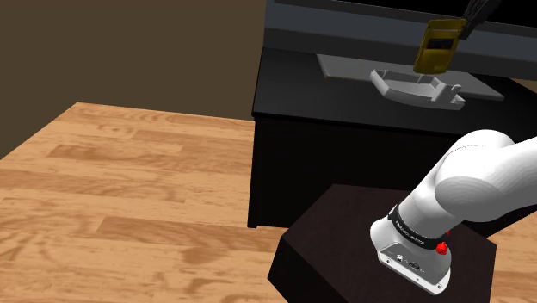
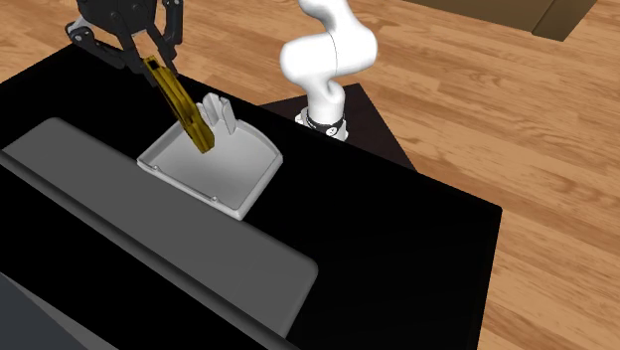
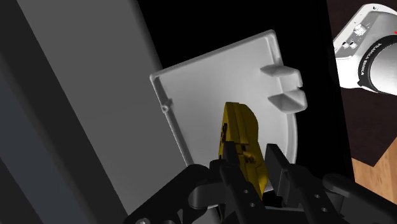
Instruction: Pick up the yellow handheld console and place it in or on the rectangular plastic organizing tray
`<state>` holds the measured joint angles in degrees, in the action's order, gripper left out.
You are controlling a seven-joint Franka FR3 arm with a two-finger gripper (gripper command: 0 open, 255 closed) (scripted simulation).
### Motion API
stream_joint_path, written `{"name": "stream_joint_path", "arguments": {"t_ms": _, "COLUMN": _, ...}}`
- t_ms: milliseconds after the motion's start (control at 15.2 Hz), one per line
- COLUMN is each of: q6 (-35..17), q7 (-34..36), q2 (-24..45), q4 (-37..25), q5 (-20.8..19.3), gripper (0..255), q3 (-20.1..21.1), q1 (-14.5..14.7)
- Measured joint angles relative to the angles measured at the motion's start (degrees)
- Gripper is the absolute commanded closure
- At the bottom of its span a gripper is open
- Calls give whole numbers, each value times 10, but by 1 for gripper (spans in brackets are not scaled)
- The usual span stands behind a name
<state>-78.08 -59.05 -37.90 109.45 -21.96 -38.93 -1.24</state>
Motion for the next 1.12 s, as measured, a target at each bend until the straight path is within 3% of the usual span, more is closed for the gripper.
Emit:
{"name": "stream_joint_path", "arguments": {"t_ms": 330, "q6": -3, "q7": 0, "q2": -1, "q4": 4, "q5": -1, "gripper": 255, "q3": -1, "q1": -1}}
{"name": "stream_joint_path", "arguments": {"t_ms": 396, "q6": -3, "q7": 0, "q2": -1, "q4": 4, "q5": -1, "gripper": 0, "q3": -1, "q1": -1}}
{"name": "stream_joint_path", "arguments": {"t_ms": 792, "q6": -3, "q7": 0, "q2": -1, "q4": 4, "q5": -1, "gripper": 0, "q3": -1, "q1": -1}}
{"name": "stream_joint_path", "arguments": {"t_ms": 1122, "q6": 54, "q7": -15, "q2": 36, "q4": -89, "q5": 15, "gripper": 0, "q3": -1, "q1": 14}}
